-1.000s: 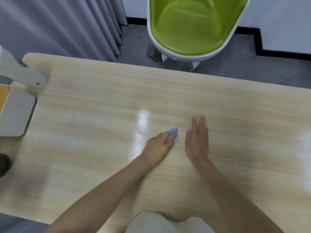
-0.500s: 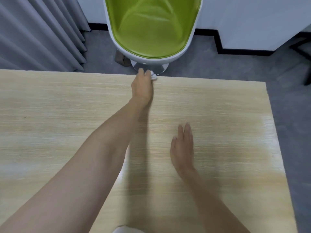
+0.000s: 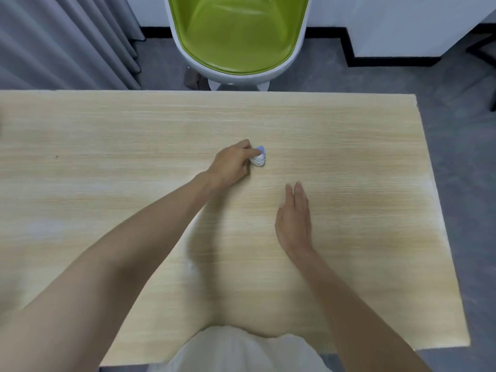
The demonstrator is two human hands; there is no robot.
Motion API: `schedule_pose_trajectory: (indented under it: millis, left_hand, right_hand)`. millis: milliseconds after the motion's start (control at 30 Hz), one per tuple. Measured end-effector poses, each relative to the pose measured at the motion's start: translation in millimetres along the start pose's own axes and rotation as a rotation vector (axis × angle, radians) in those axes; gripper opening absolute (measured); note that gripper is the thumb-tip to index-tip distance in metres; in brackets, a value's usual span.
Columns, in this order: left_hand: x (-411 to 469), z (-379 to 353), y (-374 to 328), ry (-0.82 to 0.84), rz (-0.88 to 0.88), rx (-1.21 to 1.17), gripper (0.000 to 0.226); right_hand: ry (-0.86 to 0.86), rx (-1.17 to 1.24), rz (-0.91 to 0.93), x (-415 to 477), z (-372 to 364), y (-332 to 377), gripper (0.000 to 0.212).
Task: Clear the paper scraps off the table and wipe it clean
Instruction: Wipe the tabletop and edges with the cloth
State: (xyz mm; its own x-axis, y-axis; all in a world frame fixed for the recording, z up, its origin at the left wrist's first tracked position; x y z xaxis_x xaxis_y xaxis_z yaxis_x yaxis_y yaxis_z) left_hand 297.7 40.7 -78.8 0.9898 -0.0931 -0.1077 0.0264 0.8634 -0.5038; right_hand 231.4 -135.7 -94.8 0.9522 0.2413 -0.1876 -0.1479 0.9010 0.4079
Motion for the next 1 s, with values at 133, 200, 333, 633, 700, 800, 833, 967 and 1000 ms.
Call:
schedule_pose_trajectory:
  millis: [133,200,333,633,700,800,833,967,1000]
  left_hand:
    - [-40,-16,-12,0.022,0.021,-0.045,0.049]
    - [-60,-23,-20,0.020,0.013,-0.064,0.049]
    - [-98,-37,-38,0.024,0.010,-0.057,0.047]
    - [-201,-74,-82,0.081,-0.042,-0.080,0.043]
    - [-231,-85,-95,0.107,-0.066,-0.079,0.043]
    - [-276,-103,-109,0.156,-0.094,-0.078,0.045]
    - [-290,-109,-113,0.174,-0.093,-0.078,0.044]
    - [-340,-127,-130,0.272,-0.132,-0.016,0.044]
    - [-350,-131,-132,0.314,-0.142,0.002,0.048]
  right_hand:
    - [0.048,-0.023,0.032,-29,-7,0,0.053]
    - [0.050,-0.022,0.031,-45,-8,-1,0.052]
    - [0.022,-0.029,0.022,-73,-8,-5,0.054]
    - [0.032,0.050,-0.124,-169,-22,-15,0.055]
    - [0.050,0.070,-0.132,-197,-30,-14,0.056]
    - [0.075,0.099,-0.130,-236,-40,-12,0.058]
    - [0.084,0.105,-0.126,-248,-44,-12,0.059]
    - [0.138,0.094,-0.148,-283,-50,-15,0.067]
    - [0.146,0.098,-0.153,-289,-48,-14,0.068]
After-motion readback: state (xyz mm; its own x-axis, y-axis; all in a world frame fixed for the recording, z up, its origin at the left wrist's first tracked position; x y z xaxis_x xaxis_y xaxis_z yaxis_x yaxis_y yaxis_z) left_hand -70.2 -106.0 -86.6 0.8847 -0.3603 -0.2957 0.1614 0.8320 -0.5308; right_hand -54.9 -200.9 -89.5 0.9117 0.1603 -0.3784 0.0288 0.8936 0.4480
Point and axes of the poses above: each hand's wrist, its own x-axis towards the middle knuckle, its own z-axis out of the back of the hand, y = z × x, the point moved 8 cm from there along x, towards the middle knuckle, and after that the axes turned 2 degrees about x, right-handed, at the moved point
